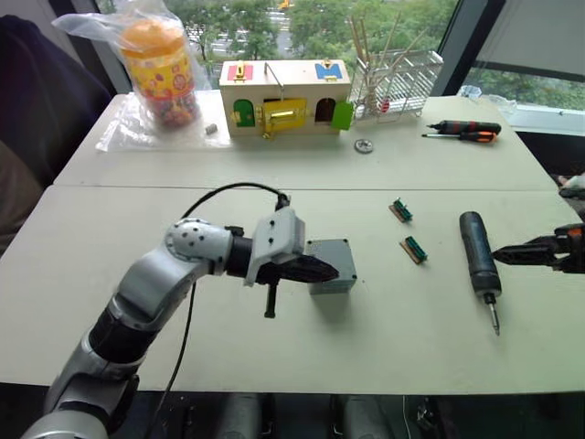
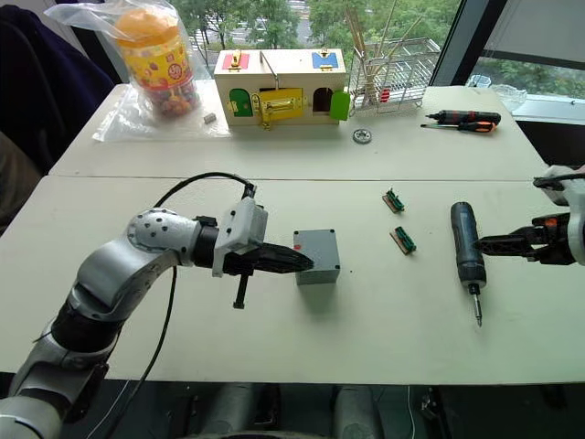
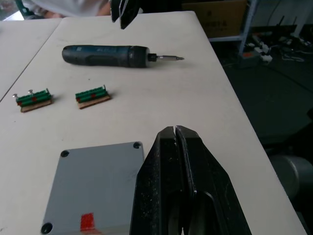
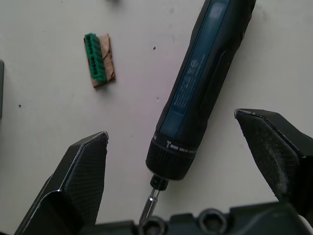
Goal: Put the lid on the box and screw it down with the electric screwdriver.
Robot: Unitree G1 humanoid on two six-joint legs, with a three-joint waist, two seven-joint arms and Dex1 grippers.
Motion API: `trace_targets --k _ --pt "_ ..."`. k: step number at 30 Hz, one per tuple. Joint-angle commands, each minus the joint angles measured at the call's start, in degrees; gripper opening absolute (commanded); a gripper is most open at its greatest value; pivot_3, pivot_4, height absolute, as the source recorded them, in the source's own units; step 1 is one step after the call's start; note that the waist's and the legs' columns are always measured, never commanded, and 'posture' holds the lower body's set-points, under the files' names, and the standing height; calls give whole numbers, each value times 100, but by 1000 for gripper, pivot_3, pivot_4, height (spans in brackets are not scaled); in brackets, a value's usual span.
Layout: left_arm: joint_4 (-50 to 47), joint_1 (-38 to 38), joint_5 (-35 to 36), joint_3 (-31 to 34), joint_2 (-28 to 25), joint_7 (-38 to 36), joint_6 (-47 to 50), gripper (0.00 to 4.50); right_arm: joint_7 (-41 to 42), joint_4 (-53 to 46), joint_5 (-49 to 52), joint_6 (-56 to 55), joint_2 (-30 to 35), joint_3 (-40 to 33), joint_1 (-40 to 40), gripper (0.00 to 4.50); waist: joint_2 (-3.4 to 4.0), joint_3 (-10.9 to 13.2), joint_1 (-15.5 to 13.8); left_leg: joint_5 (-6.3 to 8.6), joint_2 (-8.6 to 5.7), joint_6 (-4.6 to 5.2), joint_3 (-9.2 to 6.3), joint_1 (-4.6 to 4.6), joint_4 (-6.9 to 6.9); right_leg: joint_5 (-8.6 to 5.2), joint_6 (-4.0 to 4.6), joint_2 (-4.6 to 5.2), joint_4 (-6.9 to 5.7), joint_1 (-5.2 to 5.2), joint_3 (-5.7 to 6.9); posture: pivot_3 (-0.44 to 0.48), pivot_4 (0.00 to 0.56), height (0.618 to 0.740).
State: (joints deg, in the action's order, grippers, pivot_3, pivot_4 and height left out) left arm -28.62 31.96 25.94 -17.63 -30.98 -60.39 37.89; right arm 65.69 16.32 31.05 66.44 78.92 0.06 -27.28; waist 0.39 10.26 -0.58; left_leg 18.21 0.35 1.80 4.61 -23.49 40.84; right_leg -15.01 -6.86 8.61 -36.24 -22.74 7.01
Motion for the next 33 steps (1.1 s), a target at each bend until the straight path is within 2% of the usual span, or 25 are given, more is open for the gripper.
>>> trace_targets --k 1,5,9,17,20,25,26,30,33 --pt "-369 -118 121 -21 10 200 104 0 393 486 -380 35 -15 520 -522 4480 4 0 9 0 0 0 0 0 0 0 0 0 0 -1 0 0 150 705" --pt "-619 -334 247 8 -32 407 266 0 775 1235 -1043 -283 -339 1326 -1216 4480 13 0 4 0 1 -2 1 0 3 0 0 0 -1 -1 0 0 150 705" --pt "-757 -448 304 38 -67 595 402 0 1154 1939 -1564 -478 -732 1834 -1873 4480 14 1 -23 0 -2 -2 -1 -1 3 0 0 0 3 1 2 0 150 705" --pt "-572 -517 255 109 -204 762 348 0 1552 2697 -2479 -869 -1282 2540 -2208 4480 14 0 -7 -1 -4 -3 -4 -3 7 0 -1 -1 3 5 6 0 150 705" --pt "-489 -512 230 127 -264 757 292 0 1390 3002 -2833 -1131 -1488 2616 -2248 3832 11 -1 -9 -1 -3 -4 -6 2 11 1 -1 -2 3 12 8 0 150 705" --pt "-320 -471 164 131 -295 776 215 0 1381 3265 -3341 -1680 -1694 2702 -2269 1897 -11 -11 -8 -1 -3 -5 -11 11 16 3 -5 -3 11 31 12 0 150 705" --pt "-290 -464 152 136 -295 778 202 0 1445 3181 -3457 -1890 -1645 2755 -2163 1782 -17 -14 -9 -1 -3 -5 -12 11 17 3 -6 -3 12 32 11 0 150 705" --pt "-201 -455 109 140 -299 781 141 0 1580 2943 -3724 -2393 -1510 2742 -1825 1777 -28 -21 -29 0 -7 -5 -22 12 20 5 -9 -2 16 44 17 0 150 705" --pt "-130 -466 53 131 -301 771 94 0 1361 2976 -3830 -2710 -1499 2554 -1739 1777 -39 -26 -31 0 -8 -5 -28 13 21 4 -9 -2 18 50 22 0 150 705"
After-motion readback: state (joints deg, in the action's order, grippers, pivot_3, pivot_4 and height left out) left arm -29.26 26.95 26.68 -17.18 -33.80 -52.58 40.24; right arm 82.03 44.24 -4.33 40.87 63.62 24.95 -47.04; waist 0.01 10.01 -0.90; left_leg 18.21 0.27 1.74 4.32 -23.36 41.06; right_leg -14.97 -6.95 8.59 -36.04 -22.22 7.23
